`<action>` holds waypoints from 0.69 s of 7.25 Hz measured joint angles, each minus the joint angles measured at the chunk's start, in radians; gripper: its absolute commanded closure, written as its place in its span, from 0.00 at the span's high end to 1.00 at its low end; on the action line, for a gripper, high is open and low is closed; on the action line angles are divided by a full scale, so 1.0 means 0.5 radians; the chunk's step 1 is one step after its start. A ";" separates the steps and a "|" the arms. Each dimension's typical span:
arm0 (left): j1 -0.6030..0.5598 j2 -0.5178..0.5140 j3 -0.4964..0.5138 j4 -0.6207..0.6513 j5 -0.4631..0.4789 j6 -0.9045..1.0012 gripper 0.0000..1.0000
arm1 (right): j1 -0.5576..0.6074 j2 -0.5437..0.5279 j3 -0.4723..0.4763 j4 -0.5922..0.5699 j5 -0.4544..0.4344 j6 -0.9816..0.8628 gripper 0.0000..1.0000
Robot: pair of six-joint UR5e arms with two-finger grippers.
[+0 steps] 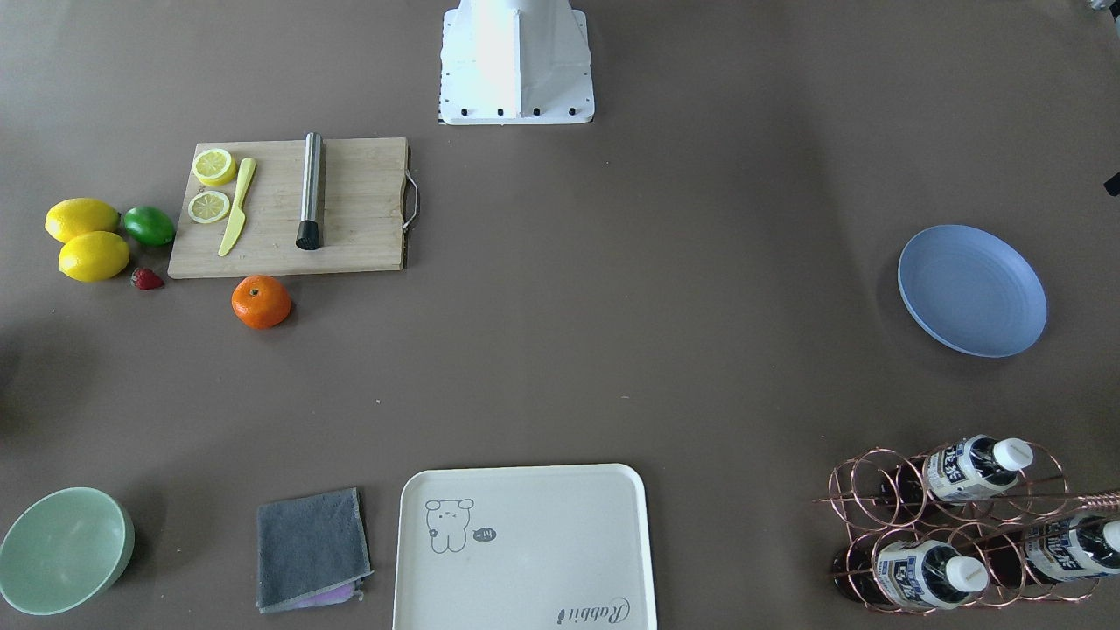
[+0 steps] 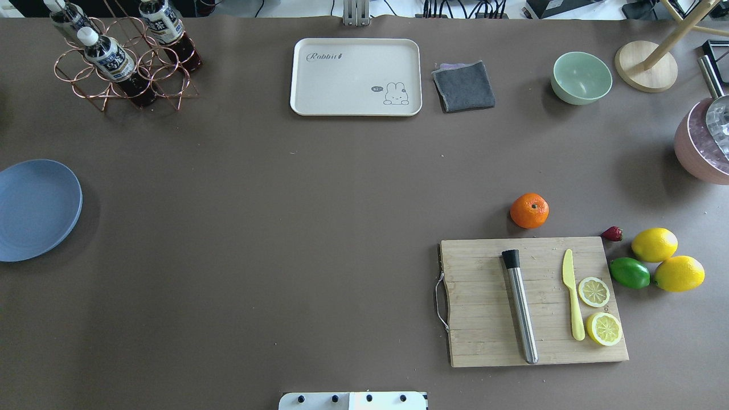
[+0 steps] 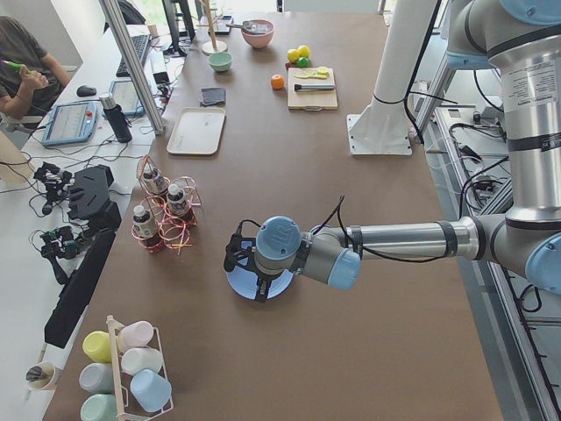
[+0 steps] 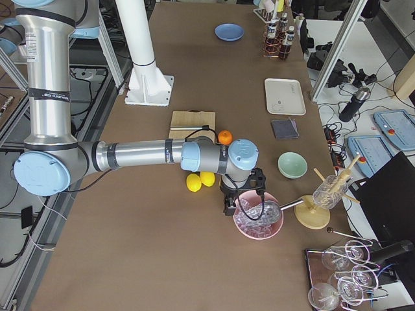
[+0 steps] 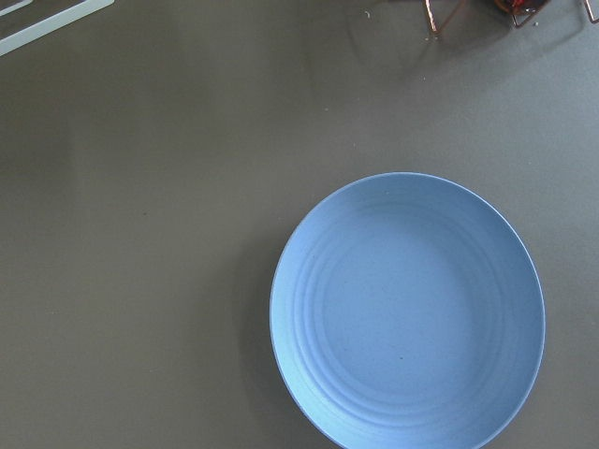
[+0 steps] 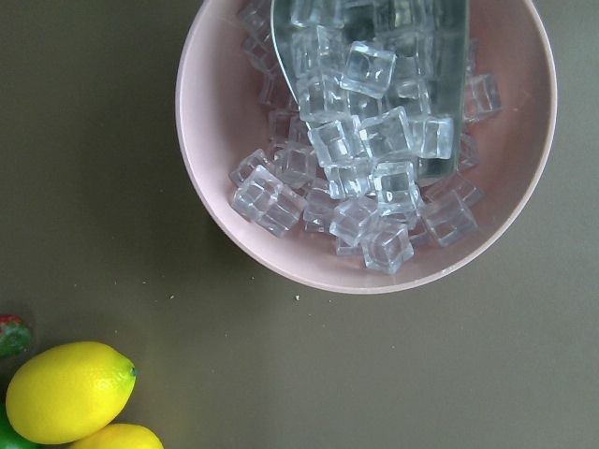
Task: Pick orange to plate
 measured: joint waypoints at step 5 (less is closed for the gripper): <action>0.014 0.024 0.003 -0.003 0.001 0.014 0.97 | -0.022 -0.007 0.002 0.003 0.010 -0.003 1.00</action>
